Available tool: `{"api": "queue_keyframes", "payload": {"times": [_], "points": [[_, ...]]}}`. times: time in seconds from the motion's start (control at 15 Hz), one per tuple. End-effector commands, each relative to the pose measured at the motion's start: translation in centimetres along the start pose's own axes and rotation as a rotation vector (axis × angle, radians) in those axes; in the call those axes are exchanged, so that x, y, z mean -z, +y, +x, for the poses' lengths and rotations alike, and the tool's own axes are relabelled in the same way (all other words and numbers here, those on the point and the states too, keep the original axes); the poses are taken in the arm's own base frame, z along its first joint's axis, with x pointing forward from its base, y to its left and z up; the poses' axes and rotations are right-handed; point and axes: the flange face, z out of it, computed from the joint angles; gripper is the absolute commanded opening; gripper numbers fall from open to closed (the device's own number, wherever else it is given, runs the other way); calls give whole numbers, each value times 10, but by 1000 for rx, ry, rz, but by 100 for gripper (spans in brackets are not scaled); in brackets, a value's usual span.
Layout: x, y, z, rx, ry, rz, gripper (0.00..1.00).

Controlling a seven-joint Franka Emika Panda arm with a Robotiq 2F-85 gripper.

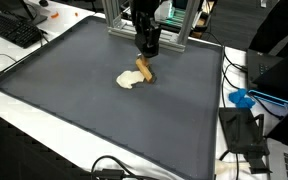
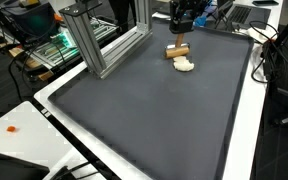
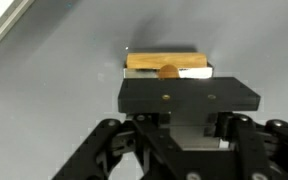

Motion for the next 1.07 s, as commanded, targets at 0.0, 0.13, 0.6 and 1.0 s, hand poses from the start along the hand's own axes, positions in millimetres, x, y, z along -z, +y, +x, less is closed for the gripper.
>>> {"api": "queue_keyframes", "payload": {"times": [0.0, 0.13, 0.6, 1.0], "points": [[2, 3, 2, 38, 26, 4, 34], [15, 2, 3, 114, 48, 7, 34], [49, 0, 8, 518, 95, 23, 34], [49, 1, 17, 862, 112, 8, 34]]}}
